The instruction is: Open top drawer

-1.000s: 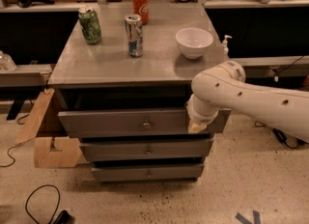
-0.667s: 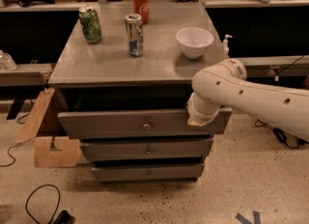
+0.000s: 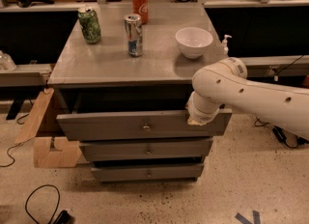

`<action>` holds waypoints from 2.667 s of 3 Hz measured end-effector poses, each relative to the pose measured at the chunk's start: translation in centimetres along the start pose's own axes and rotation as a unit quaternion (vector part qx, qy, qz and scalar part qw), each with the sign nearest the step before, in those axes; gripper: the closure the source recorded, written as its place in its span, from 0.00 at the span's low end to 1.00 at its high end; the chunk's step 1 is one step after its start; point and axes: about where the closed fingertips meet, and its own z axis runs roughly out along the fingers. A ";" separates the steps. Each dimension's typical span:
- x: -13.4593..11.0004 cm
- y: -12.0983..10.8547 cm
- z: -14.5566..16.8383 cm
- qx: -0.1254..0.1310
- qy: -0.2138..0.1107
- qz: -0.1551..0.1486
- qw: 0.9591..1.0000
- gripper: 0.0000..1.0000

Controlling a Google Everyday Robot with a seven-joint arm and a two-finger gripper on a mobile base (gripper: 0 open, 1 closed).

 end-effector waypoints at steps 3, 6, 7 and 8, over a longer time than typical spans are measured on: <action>0.0 0.0 -0.1 0.000 0.000 0.000 1.000 1.00; 0.0 0.0 -0.1 0.000 0.000 0.000 1.000 0.53; 0.0 0.0 -0.1 0.000 0.000 0.000 1.000 0.22; 0.0 0.0 -0.1 0.000 0.000 0.000 1.000 0.00</action>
Offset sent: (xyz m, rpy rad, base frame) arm -0.2349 -0.0289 0.0591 0.0700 0.0660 -0.1183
